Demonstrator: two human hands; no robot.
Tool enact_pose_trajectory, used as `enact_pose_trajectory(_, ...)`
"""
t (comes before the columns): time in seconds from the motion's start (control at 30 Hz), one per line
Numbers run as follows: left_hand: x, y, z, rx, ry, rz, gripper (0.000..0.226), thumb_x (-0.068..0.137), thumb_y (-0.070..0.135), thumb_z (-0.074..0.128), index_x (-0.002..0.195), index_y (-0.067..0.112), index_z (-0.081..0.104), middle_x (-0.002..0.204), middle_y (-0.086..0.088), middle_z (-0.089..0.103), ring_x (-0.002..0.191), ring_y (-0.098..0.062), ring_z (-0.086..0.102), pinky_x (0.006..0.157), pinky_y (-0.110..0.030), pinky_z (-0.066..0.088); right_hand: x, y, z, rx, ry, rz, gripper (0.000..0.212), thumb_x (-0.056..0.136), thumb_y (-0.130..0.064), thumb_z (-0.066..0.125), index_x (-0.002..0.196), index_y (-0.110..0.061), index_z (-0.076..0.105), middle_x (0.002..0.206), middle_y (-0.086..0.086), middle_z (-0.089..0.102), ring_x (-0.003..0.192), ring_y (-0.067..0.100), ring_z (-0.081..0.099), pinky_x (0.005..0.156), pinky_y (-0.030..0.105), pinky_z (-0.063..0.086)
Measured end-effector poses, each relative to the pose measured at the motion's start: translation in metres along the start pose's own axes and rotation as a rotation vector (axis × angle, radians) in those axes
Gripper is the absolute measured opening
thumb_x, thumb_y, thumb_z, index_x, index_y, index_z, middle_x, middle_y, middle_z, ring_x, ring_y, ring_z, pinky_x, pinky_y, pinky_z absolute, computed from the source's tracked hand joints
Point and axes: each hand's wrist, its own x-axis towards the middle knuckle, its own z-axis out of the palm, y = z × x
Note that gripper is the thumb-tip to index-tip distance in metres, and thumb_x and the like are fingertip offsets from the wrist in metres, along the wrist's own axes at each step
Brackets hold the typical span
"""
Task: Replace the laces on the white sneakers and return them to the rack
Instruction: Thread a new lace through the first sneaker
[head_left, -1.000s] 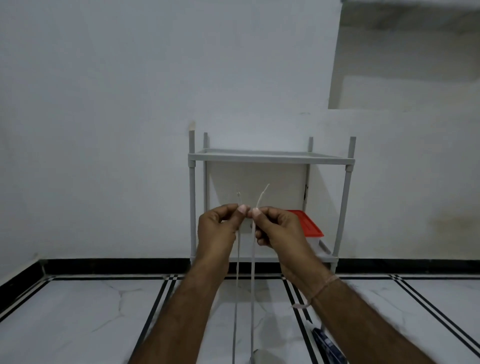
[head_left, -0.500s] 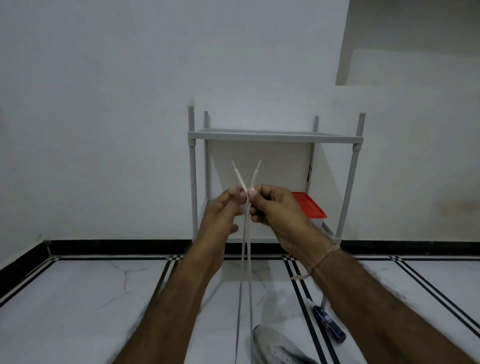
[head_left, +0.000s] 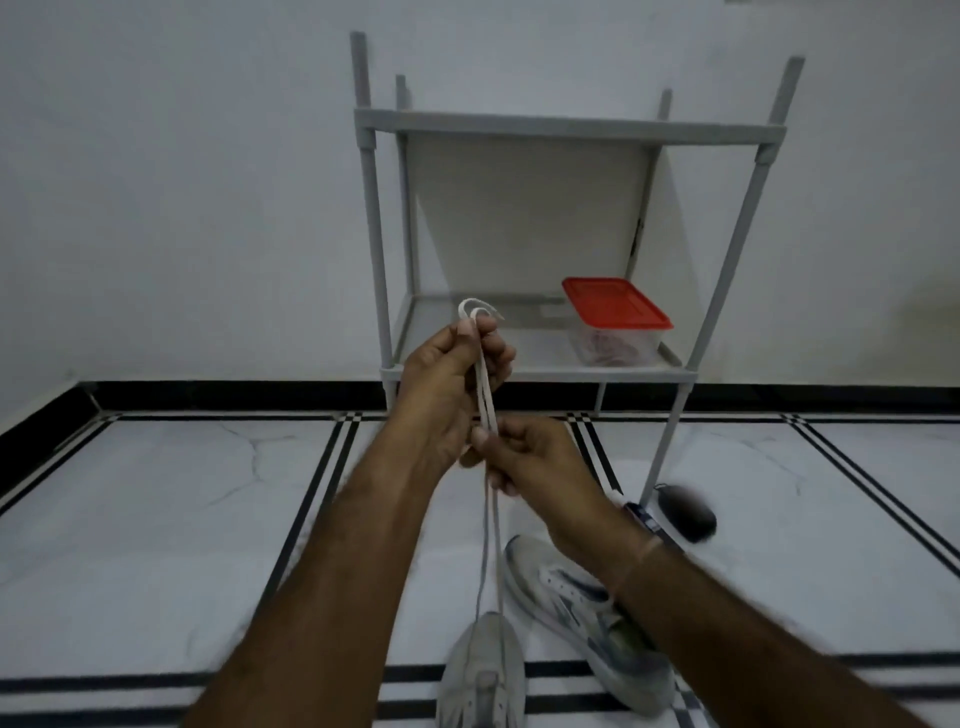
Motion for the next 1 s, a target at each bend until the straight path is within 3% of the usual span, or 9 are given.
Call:
enact_pose_trajectory(0.13,-0.023,-0.044,-0.045,0.252,-0.107,-0.136,0.066,0.095,0.068,0.031,0.126,0.021,0.065,0.119,-0.005,0.074,0.119,-0.022,0.066,0.101,-0.042,0.049,0.012,0.0,-0.012,0.042,0.055,0.01,0.019,0.101,-0.013,0.061,0.103,0.002,0.073,0.084,0.011,0.075,0.055,0.01,0.053,0.049,0.018,0.039)
enact_pose_trajectory(0.27,-0.048,-0.092,-0.072,0.432,-0.303,-0.291,0.03,0.104,0.032,0.05,0.12,0.013,0.067,0.101,-0.003,0.076,0.105,-0.021,0.072,0.094,-0.035,0.053,0.02,0.012,-0.022,0.034,0.015,0.107,0.022,0.101,-0.021,0.062,0.111,-0.005,0.073,0.098,0.007,0.078,0.051,0.004,0.048,0.049,0.019,0.041)
enact_pose_trajectory(0.37,-0.044,-0.112,-0.079,0.342,-0.111,-0.236,0.021,0.106,0.019,0.05,0.1,0.01,0.069,0.079,-0.001,0.069,0.088,-0.023,0.073,0.086,-0.034,0.058,0.012,0.038,-0.029,-0.047,0.128,0.121,0.029,0.101,-0.03,0.062,0.108,-0.004,0.072,0.099,0.014,0.074,0.051,0.006,0.047,0.047,0.018,0.036)
enact_pose_trajectory(0.43,-0.036,-0.116,-0.081,0.324,-0.025,-0.192,0.021,0.106,0.019,0.049,0.099,0.014,0.068,0.082,0.001,0.073,0.09,-0.018,0.074,0.084,-0.029,0.057,-0.011,0.066,-0.03,-0.077,0.188,0.139,0.026,0.101,-0.035,0.062,0.108,-0.011,0.071,0.108,0.011,0.073,0.06,0.004,0.054,0.052,0.017,0.043)
enact_pose_trajectory(0.57,-0.031,-0.12,-0.08,0.268,0.048,-0.198,0.019,0.105,0.023,0.051,0.101,0.018,0.069,0.093,0.004,0.078,0.099,-0.011,0.074,0.08,-0.024,0.054,-0.05,0.116,-0.009,-0.133,0.037,0.284,0.021,0.098,-0.033,0.066,0.114,-0.02,0.071,0.107,0.001,0.072,0.077,0.003,0.062,0.059,0.015,0.048)
enact_pose_trajectory(0.73,-0.026,-0.137,-0.092,0.273,0.087,-0.255,0.034,0.104,0.04,0.049,0.114,0.015,0.069,0.11,0.003,0.077,0.113,-0.013,0.069,0.079,-0.028,0.056,-0.038,0.142,0.011,-0.026,0.023,0.234,0.017,0.1,-0.02,0.065,0.101,-0.006,0.075,0.087,0.007,0.077,0.066,-0.002,0.063,0.059,0.014,0.045)
enact_pose_trajectory(0.83,-0.037,-0.167,-0.121,0.383,0.186,-0.447,0.052,0.1,0.06,0.044,0.128,0.021,0.064,0.124,0.005,0.072,0.117,-0.016,0.065,0.1,-0.04,0.047,-0.031,0.152,0.004,0.024,0.048,0.267,0.021,0.101,-0.02,0.062,0.104,-0.005,0.075,0.086,0.012,0.077,0.058,0.0,0.056,0.054,0.012,0.042)
enact_pose_trajectory(0.9,-0.056,-0.193,-0.139,0.525,0.317,-0.54,0.057,0.099,0.059,0.047,0.141,0.021,0.049,0.136,0.004,0.059,0.124,-0.02,0.058,0.1,-0.041,0.046,-0.032,0.163,-0.003,-0.019,0.005,0.28,0.023,0.103,-0.024,0.059,0.106,-0.008,0.077,0.077,0.006,0.072,0.061,0.009,0.06,0.057,0.009,0.042)
enact_pose_trajectory(1.0,-0.074,-0.222,-0.156,0.937,0.485,-0.246,0.058,0.098,0.051,0.057,0.146,0.024,0.04,0.148,-0.002,0.042,0.137,-0.024,0.043,0.107,-0.044,0.042,-0.033,0.184,-0.012,-0.186,-0.154,0.286,0.026,0.105,-0.032,0.056,0.102,-0.019,0.079,0.068,0.008,0.061,0.07,0.013,0.062,0.068,0.012,0.045)
